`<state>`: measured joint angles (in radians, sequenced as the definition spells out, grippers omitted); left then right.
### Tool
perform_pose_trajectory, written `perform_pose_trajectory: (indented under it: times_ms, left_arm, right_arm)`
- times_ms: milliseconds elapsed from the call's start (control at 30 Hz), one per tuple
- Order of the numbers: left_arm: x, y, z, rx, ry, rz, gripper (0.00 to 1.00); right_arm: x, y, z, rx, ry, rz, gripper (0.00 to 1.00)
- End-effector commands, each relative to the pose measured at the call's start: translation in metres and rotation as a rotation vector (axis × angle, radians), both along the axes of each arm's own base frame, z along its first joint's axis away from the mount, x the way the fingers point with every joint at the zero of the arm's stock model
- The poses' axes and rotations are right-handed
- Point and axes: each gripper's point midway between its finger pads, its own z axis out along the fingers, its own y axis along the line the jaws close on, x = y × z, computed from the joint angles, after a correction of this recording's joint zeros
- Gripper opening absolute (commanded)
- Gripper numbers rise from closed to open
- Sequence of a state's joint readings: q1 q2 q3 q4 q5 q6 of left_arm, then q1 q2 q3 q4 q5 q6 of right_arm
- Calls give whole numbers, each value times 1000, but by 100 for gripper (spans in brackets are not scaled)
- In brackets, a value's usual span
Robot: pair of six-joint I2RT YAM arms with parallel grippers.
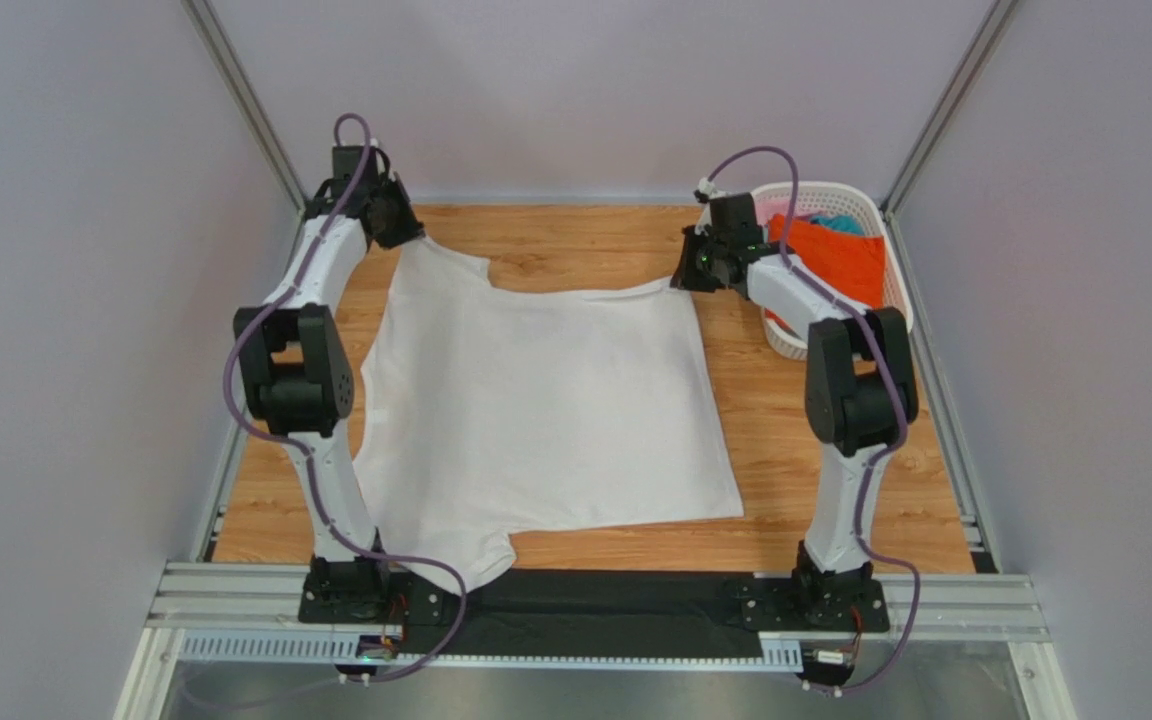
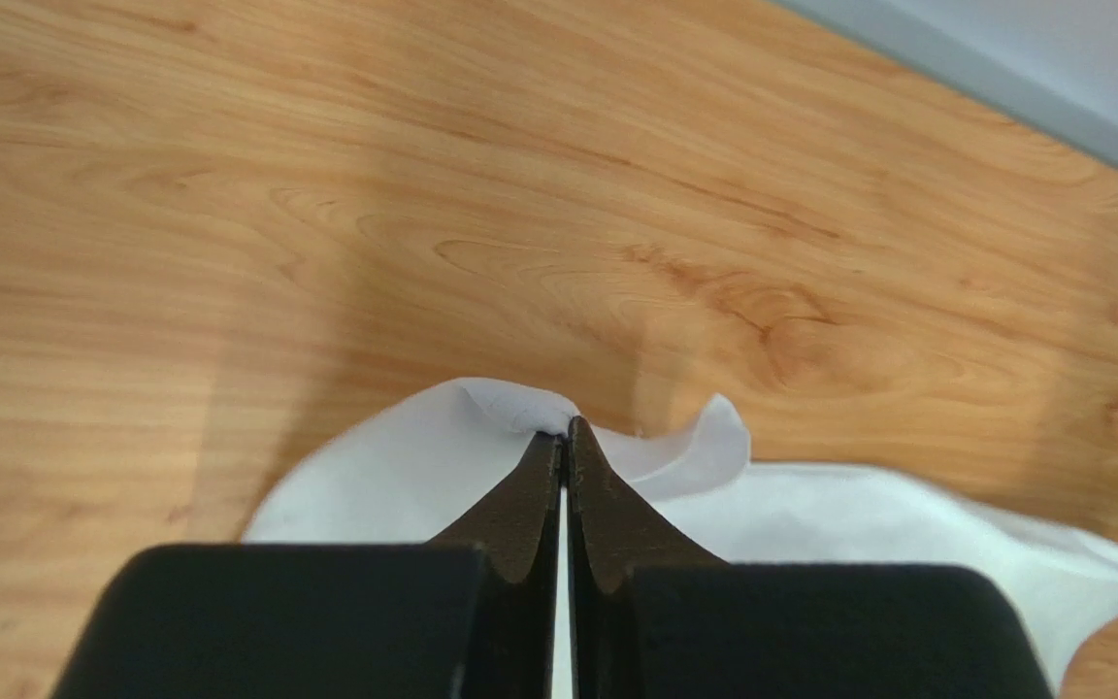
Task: Fold and stack the t-shirts
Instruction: Flatten the tshirt out, then fold the tshirt
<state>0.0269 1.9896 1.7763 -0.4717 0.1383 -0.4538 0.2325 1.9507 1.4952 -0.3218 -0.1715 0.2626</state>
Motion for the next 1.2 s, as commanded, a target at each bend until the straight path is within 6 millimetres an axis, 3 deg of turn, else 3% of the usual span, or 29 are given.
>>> perform_pose_trajectory:
  times_ms: [0, 33, 67, 100, 167, 200, 333, 433, 600, 667, 700, 733, 833, 867, 900, 933, 1000, 1033, 1167]
  left_arm:
    - [33, -8, -9, 1, -44, -91, 0]
    - [37, -7, -16, 7, -34, -89, 0]
    - [43, -5, -18, 13, -39, -88, 0]
    - [46, -4, -34, 21, -16, -87, 0]
    - [51, -3, -39, 29, -13, -86, 0]
    - [51, -2, -46, 28, 1, -82, 0]
    - [46, -3, -48, 15, 21, -71, 0]
    - [31, -2, -42, 9, 34, -51, 0]
    - [-13, 7, -30, 17, 61, 41, 0]
    - [-34, 14, -42, 35, 104, 86, 0]
    - [-42, 16, -29, 28, 83, 115, 0]
    - [-49, 18, -28, 30, 88, 129, 0]
    - [-76, 18, -29, 16, 104, 166, 0]
    - [-88, 17, -40, 10, 137, 174, 0]
    - [-95, 18, -32, 20, 121, 195, 0]
    - [-108, 19, -43, 14, 153, 225, 0]
    - [-123, 19, -39, 2, 148, 259, 0]
    - [-135, 19, -49, -13, 175, 288, 0]
    - [-163, 20, -44, -37, 162, 351, 0]
  right_arm:
    - [49, 10, 23, 67, -103, 51, 0]
    - [55, 11, 4, 64, -69, 51, 0]
    - [62, 12, 8, 64, -81, 57, 0]
    - [65, 13, 6, 62, -82, 66, 0]
    - [69, 13, -6, 51, -62, 73, 0]
    - [72, 14, 1, 51, -74, 76, 0]
    - [69, 12, -6, 36, -48, 88, 0]
    - [60, 12, -5, 33, -31, 100, 0]
    - [42, 11, 17, 42, -50, 130, 0]
    - [34, 11, 19, 39, -46, 138, 0]
    - [32, 10, 23, 37, -52, 141, 0]
    - [29, 9, 32, 34, -66, 145, 0]
    - [20, 6, 36, 21, -63, 150, 0]
    - [17, 4, 35, 9, -56, 149, 0]
    - [14, 3, 32, 4, -48, 151, 0]
    - [12, 3, 36, 1, -52, 154, 0]
    - [9, 1, 36, -9, -48, 159, 0]
    - [7, -1, 36, -15, -42, 158, 0]
    - [5, -7, 42, -46, -43, 149, 0]
